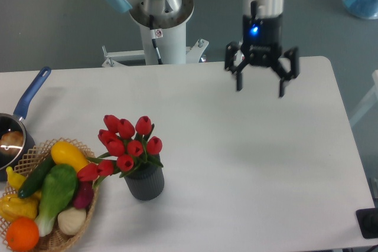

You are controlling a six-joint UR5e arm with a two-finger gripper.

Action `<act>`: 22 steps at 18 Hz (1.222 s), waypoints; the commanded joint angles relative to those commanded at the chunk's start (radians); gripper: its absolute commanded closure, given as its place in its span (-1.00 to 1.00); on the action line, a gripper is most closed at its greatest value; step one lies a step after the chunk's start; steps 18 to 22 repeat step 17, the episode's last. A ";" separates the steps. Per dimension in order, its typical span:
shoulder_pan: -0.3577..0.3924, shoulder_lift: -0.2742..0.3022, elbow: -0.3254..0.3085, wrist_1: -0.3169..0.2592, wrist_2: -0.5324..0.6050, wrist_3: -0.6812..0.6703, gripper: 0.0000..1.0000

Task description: Insert the flowers into the vase

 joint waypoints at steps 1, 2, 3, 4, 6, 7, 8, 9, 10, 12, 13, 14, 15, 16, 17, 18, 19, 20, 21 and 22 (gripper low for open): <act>0.021 0.006 0.026 -0.063 0.018 0.081 -1.00; 0.048 0.008 0.049 -0.124 0.029 0.152 -1.00; 0.075 0.015 0.066 -0.163 0.029 0.207 -1.00; 0.100 0.021 0.072 -0.180 0.029 0.246 -1.00; 0.144 0.034 0.075 -0.186 0.031 0.329 -1.00; 0.169 0.035 0.075 -0.186 0.031 0.382 -1.00; 0.184 0.037 0.077 -0.189 0.031 0.431 -1.00; 0.199 0.037 0.078 -0.194 0.031 0.461 -1.00; 0.216 0.038 0.078 -0.196 0.031 0.481 -1.00; 0.246 0.048 0.074 -0.194 0.032 0.519 -1.00; 0.261 0.048 0.075 -0.194 0.031 0.527 -1.00; 0.264 0.048 0.072 -0.191 0.031 0.527 -1.00; 0.264 0.046 0.072 -0.186 0.028 0.527 -1.00; 0.264 0.042 0.072 -0.183 0.025 0.525 -1.00; 0.266 0.040 0.072 -0.182 0.023 0.524 -1.00; 0.266 0.040 0.072 -0.182 0.023 0.524 -1.00; 0.266 0.040 0.072 -0.182 0.023 0.524 -1.00; 0.266 0.040 0.072 -0.182 0.023 0.524 -1.00; 0.266 0.040 0.072 -0.182 0.023 0.524 -1.00; 0.266 0.040 0.072 -0.182 0.023 0.524 -1.00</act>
